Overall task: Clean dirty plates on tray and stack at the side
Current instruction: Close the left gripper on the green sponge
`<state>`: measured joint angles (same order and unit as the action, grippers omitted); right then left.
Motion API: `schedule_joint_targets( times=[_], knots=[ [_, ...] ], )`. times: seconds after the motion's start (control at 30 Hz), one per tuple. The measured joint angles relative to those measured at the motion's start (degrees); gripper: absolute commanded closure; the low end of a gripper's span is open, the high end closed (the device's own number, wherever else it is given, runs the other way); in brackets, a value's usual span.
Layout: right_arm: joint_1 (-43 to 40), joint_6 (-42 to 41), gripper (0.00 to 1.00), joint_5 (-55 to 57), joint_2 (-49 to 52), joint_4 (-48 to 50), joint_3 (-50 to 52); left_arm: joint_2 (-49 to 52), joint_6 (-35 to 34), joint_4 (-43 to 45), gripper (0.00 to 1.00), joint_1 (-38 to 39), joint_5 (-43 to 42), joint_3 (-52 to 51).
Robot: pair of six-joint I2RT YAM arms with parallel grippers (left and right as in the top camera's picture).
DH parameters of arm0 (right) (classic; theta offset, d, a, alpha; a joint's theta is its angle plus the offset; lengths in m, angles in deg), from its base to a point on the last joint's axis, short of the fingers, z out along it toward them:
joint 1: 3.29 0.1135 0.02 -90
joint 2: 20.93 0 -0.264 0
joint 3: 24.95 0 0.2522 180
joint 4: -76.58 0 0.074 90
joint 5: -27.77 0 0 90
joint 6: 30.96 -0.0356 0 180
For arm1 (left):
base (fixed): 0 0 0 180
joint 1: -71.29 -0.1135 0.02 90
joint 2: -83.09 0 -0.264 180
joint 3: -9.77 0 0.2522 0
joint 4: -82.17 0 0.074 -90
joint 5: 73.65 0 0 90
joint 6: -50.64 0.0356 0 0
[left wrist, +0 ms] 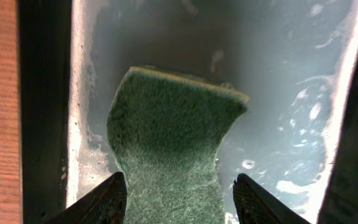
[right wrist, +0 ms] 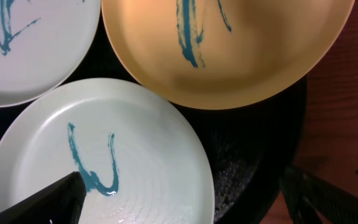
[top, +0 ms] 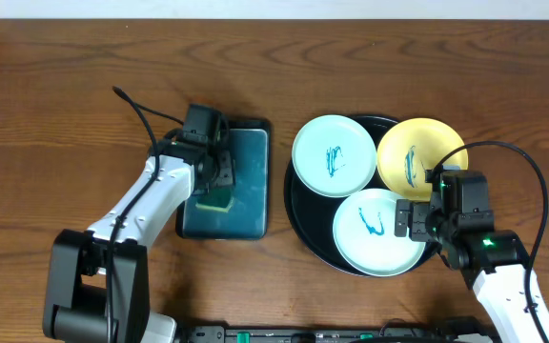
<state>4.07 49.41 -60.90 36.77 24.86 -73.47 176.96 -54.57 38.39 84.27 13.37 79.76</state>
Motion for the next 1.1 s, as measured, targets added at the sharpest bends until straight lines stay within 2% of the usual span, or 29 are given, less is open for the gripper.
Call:
schedule_joint_targets(
  times=[0.37, 0.93, 1.1],
  knots=[
    [0.00, 0.00, 0.01, -0.02, 0.00, 0.02, 0.00, 0.00, 0.00, 4.92, 0.43, 0.00, 0.17, -4.50],
    [0.00, 0.00, 0.01, -0.02, 0.00, 0.02, 0.00, 1.57, 0.00, 5.92, 0.44, 0.00, 0.37, -4.90],
    [0.00, 0.00, 0.01, 0.00, 0.00, 0.02, 0.00, 3.41, -0.26, 6.49, 0.60, -0.02, 0.37, -4.90]
  ],
)
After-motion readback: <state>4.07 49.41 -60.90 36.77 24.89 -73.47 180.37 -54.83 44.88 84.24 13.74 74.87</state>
